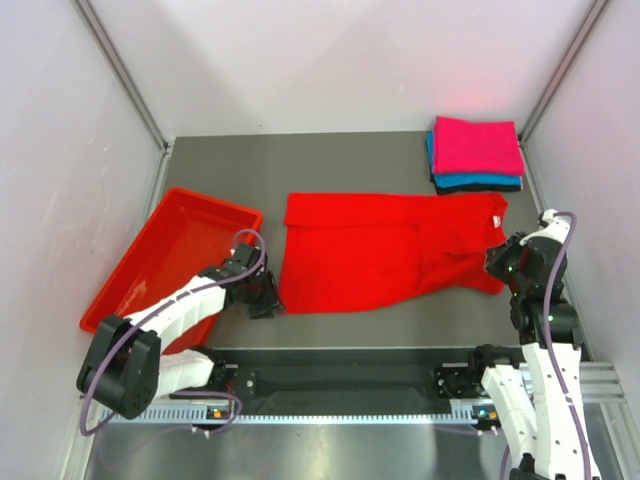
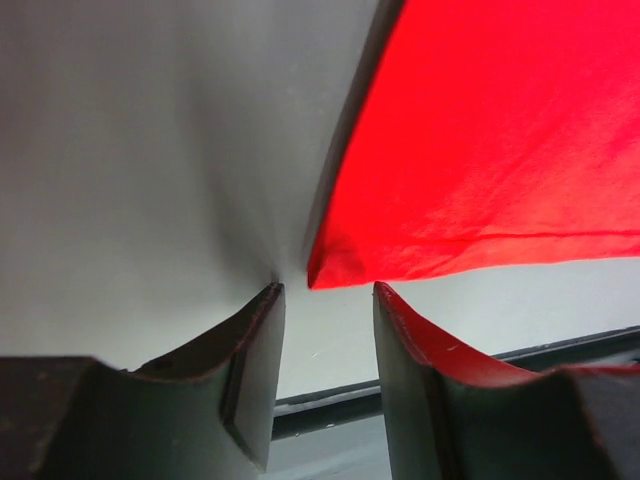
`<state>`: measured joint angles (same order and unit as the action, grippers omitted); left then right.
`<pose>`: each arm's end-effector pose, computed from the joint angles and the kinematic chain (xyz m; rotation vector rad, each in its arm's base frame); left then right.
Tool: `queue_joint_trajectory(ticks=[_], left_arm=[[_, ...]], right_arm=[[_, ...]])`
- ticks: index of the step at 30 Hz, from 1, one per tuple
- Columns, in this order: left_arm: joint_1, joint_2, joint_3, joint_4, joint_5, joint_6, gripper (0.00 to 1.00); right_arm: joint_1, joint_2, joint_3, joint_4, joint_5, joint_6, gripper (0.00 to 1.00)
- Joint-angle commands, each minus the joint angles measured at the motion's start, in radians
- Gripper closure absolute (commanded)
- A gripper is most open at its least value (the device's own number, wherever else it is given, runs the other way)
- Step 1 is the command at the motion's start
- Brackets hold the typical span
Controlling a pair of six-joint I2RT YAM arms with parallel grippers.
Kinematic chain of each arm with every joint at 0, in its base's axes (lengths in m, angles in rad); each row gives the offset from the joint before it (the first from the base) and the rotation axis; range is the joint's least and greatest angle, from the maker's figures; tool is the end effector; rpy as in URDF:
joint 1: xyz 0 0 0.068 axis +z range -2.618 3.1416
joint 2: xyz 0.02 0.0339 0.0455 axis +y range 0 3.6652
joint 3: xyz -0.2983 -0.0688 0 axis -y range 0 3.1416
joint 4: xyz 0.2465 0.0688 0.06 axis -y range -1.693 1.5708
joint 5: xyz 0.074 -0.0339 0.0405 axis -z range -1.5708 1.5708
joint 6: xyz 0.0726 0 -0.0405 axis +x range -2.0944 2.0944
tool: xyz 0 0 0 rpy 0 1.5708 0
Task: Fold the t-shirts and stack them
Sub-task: Fold the tshirt
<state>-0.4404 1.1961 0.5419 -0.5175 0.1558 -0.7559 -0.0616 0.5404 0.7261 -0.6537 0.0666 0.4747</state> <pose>0.1757 -0.0953 0.1544 -0.4040 2.8265 -0.5093 0.1255 -0.0126 0.3054 0.5815 1.9585 0.1910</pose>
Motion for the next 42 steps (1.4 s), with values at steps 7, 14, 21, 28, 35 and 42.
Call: queue_joint_trajectory(ticks=[7,14,21,28,35,42], left_arm=[[-0.008,0.034,-0.022,0.102,-0.013,-0.033,0.56],[-0.011,0.051,-0.005,0.109,-0.004,-0.011,0.92],[-0.011,0.075,0.137,0.048,-0.009,0.018,1.0],[-0.008,0.192,0.301,0.04,-0.024,0.056,1.0],[0.049,0.342,0.434,0.04,-0.045,0.116,1.0],[0.117,0.451,0.561,0.044,-0.029,0.145,1.0]], right_arm=[[-0.004,-0.023,-0.01,0.035,-0.019,0.005,1.0],[-0.004,-0.023,-0.002,0.034,-0.007,0.005,1.0],[-0.004,0.013,0.022,0.037,0.047,-0.001,1.0],[-0.004,0.038,0.01,0.146,0.084,-0.01,1.0],[-0.004,0.121,0.013,0.282,0.147,-0.093,1.0],[-0.004,0.193,0.038,0.417,0.157,-0.166,1.0]])
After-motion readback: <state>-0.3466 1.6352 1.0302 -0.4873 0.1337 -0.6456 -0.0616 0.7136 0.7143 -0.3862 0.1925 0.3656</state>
